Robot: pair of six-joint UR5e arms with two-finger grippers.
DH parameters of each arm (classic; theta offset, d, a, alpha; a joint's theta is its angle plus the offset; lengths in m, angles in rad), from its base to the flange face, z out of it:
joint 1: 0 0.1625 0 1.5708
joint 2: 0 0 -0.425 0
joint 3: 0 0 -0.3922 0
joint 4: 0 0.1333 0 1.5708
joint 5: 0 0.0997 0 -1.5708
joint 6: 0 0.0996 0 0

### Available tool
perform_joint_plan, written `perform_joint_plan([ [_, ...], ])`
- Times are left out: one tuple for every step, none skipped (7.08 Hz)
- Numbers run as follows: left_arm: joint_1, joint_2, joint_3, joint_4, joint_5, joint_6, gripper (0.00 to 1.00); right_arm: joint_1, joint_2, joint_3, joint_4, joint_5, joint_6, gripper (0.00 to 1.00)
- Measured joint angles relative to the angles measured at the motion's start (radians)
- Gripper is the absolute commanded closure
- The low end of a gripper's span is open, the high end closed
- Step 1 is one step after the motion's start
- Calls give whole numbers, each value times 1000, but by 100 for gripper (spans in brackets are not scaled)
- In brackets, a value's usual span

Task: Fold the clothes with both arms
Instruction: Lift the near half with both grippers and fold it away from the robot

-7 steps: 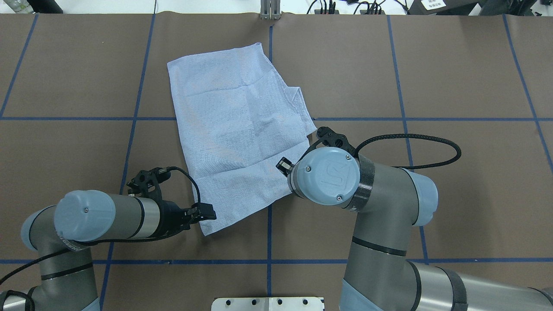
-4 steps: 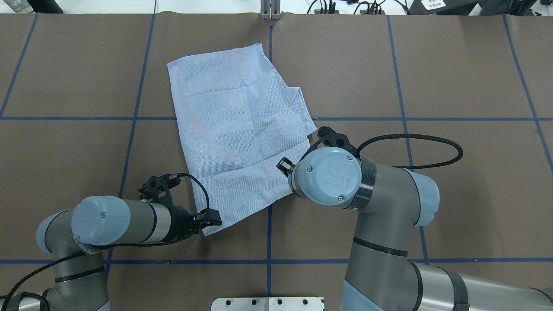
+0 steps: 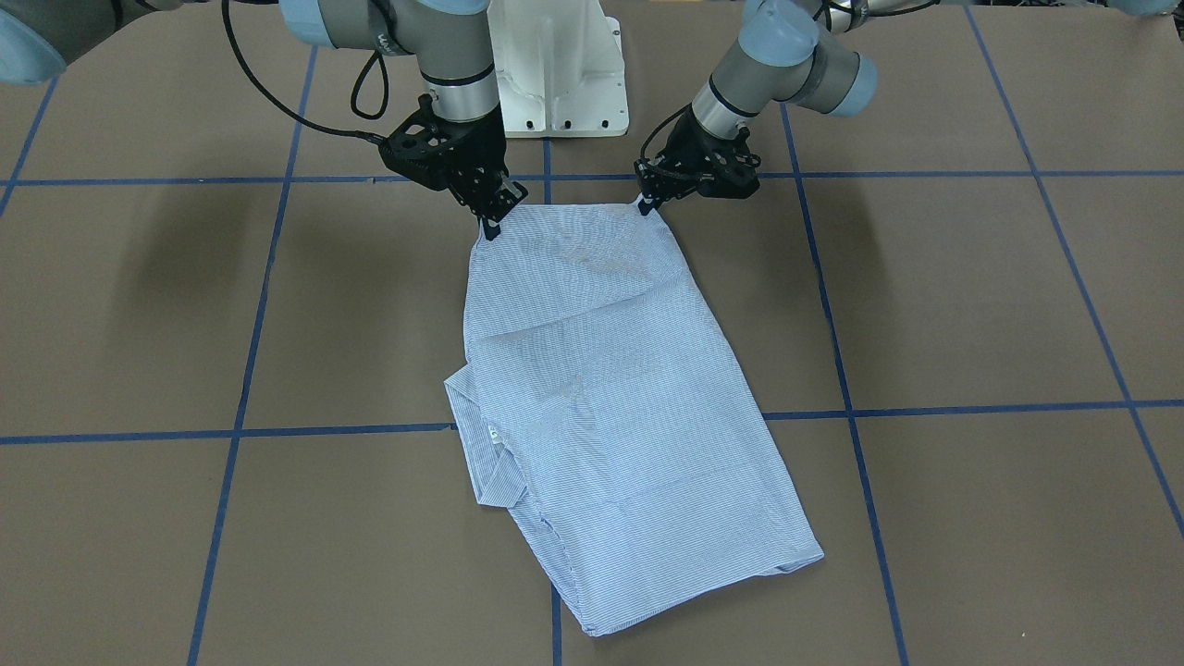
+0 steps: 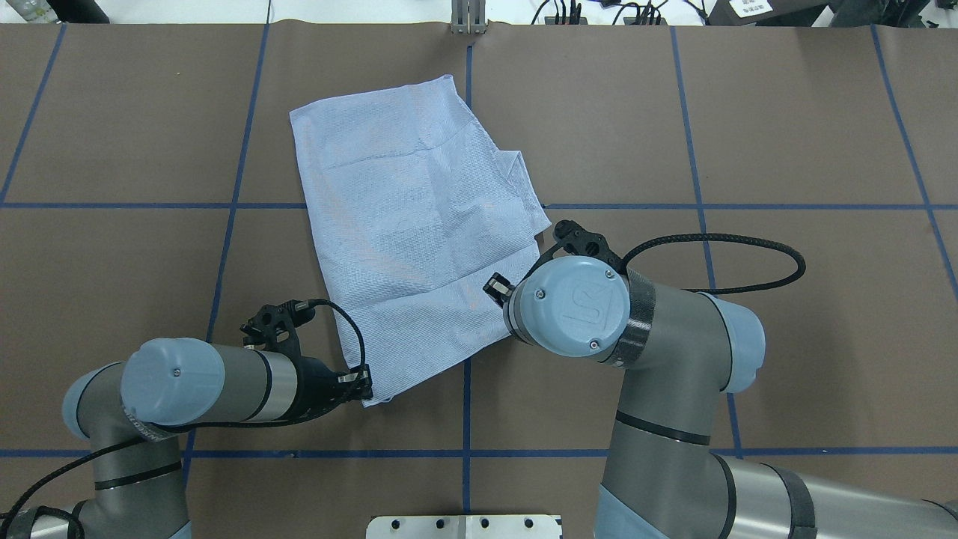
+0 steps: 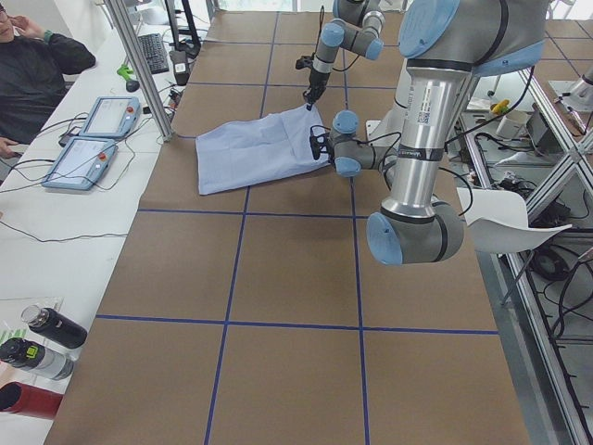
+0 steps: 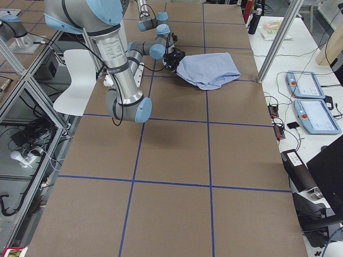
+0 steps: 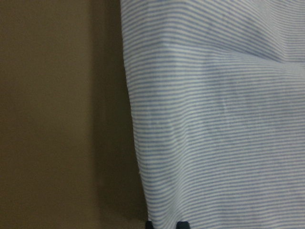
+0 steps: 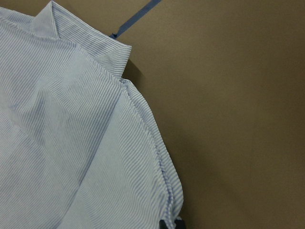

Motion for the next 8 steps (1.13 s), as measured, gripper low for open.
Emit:
perform_joint_plan([
  [-2,2,-14,0,-1,0,100,-6,-10,6,0,-7,0,100],
  [-4,7,-46,1,-8,0,100,-29,-37,40,-7,-27,0,100],
  [-5,20,-95,2,-22,0,100,-67,-73,115,-45,-49,2,100],
  [-5,41,-155,4,-32,-3,100,-113,-98,219,-123,-65,17,100],
  [0,63,-226,24,-39,-16,100,-165,-109,321,-212,-84,46,100],
  [9,75,-307,75,-53,-37,100,-207,-113,398,-281,-102,67,100],
  [16,75,-391,155,-80,-51,100,-224,-113,444,-326,-112,74,100],
  [16,59,-445,242,-110,-54,100,-214,-110,455,-347,-113,71,100],
])
